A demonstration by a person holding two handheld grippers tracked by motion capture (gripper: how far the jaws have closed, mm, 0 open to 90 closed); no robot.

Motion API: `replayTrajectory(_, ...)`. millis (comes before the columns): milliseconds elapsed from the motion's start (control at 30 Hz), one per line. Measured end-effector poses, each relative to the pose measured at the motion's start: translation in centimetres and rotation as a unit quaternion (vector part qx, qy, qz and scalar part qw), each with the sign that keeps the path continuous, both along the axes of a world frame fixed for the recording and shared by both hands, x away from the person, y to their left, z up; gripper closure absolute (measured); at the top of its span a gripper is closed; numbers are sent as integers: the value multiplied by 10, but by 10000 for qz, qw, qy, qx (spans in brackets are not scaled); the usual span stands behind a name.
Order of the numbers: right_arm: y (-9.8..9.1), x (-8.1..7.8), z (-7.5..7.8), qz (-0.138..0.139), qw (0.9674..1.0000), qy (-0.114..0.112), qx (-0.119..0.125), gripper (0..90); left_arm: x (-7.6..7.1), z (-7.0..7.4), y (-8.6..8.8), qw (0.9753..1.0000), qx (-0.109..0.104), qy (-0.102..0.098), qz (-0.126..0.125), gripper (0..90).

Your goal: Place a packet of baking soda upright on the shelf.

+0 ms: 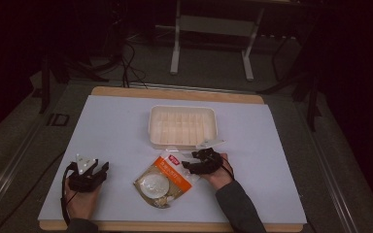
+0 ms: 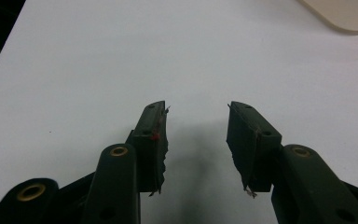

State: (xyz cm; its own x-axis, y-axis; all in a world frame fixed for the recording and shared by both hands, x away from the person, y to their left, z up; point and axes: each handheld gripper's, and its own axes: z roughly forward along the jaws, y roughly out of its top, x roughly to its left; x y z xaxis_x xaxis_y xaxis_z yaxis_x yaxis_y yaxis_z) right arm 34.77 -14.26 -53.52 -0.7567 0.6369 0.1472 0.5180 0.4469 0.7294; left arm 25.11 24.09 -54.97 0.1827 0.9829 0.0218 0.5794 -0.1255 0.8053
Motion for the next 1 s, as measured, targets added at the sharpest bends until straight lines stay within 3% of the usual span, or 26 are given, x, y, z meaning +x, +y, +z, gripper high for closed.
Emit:
replayTrajectory(367, 3, 5, -11, 148, 9989, 388, 210, 343, 0, 0, -1, 10000, 17, -6, 8, 562)
replayTrajectory(533, -1, 7, -12, 100, 9957, 758, 530, 401, 0, 0, -1, 10000, 29, -5, 6, 558)
replayTrajectory(667, -3, 8, -12, 170, 9931, 962, 653, 452, 0, 0, -1, 10000, 43, -11, 9, 555)
replayTrajectory(800, -4, 8, -10, 172, 9928, 980, 668, 485, 0, 0, -1, 10000, 50, -16, 9, 553)
replayTrajectory(1000, -13, 6, -2, 355, 9894, 1005, 982, 572, 0, 0, -1, 10000, 74, -17, 8, 549)
